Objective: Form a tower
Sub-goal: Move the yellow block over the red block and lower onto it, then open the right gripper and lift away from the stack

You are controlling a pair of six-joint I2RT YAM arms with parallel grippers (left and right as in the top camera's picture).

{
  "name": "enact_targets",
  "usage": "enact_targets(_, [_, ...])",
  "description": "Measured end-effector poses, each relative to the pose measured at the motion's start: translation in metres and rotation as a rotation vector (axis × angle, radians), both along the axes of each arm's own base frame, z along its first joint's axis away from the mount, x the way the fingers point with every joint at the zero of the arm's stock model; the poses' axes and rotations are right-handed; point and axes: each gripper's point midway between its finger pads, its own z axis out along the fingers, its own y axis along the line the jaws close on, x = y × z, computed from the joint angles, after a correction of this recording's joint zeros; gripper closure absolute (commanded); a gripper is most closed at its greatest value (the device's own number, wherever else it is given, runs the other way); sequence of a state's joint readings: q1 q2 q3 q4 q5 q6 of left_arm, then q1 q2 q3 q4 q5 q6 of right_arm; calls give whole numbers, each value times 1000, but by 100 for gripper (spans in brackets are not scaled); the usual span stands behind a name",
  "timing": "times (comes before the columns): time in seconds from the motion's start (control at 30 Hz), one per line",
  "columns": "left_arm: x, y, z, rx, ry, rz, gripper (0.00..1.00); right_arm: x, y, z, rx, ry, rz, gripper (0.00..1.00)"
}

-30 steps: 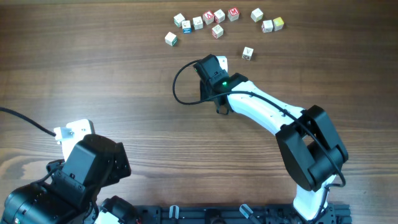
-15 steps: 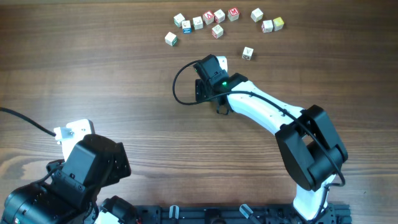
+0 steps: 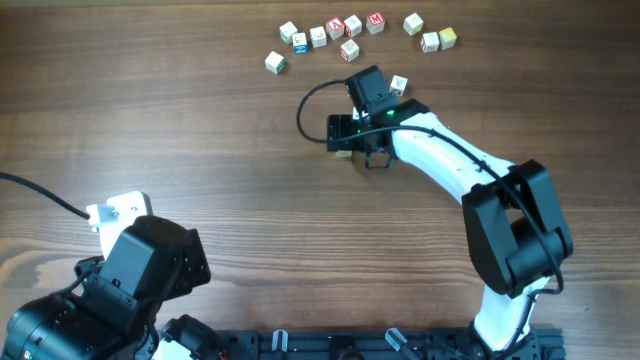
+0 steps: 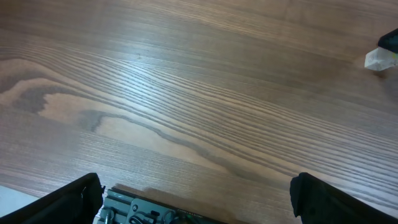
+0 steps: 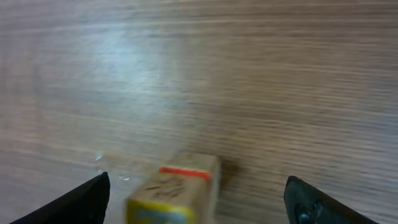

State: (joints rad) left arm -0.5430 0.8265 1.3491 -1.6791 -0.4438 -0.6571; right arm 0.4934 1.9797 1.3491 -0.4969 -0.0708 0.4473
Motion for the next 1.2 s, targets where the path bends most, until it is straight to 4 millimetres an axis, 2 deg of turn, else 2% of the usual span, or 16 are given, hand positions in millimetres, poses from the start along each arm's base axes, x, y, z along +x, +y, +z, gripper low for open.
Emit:
enact_targets(0.17, [0, 0, 0, 0, 0, 0, 0, -6, 12, 0, 2, -4, 30, 18])
enact_targets(0.4, [0, 0, 0, 0, 0, 0, 0, -4, 10, -1, -18, -15, 22, 19])
enact_targets(0.6, [0, 0, 0, 0, 0, 0, 0, -7, 18, -12, -55, -22, 45, 18])
enact_targets(0.77, [0, 0, 0, 0, 0, 0, 0, -7, 17, -12, -67, -31, 42, 28])
enact_targets(0.87, [0, 0, 0, 0, 0, 0, 0, -6, 16, -12, -75, -35, 41, 28])
enact_targets(0.93, [0, 0, 0, 0, 0, 0, 0, -5, 15, -12, -80, -38, 38, 18])
enact_targets(1.03, [0, 0, 0, 0, 0, 0, 0, -5, 14, -12, -87, -42, 42, 9])
enact_targets(1.1, [0, 0, 0, 0, 0, 0, 0, -5, 14, -12, -90, -45, 50, 0])
enact_targets(1.2, [0, 0, 0, 0, 0, 0, 0, -7, 13, -10, -127, -46, 122, 1])
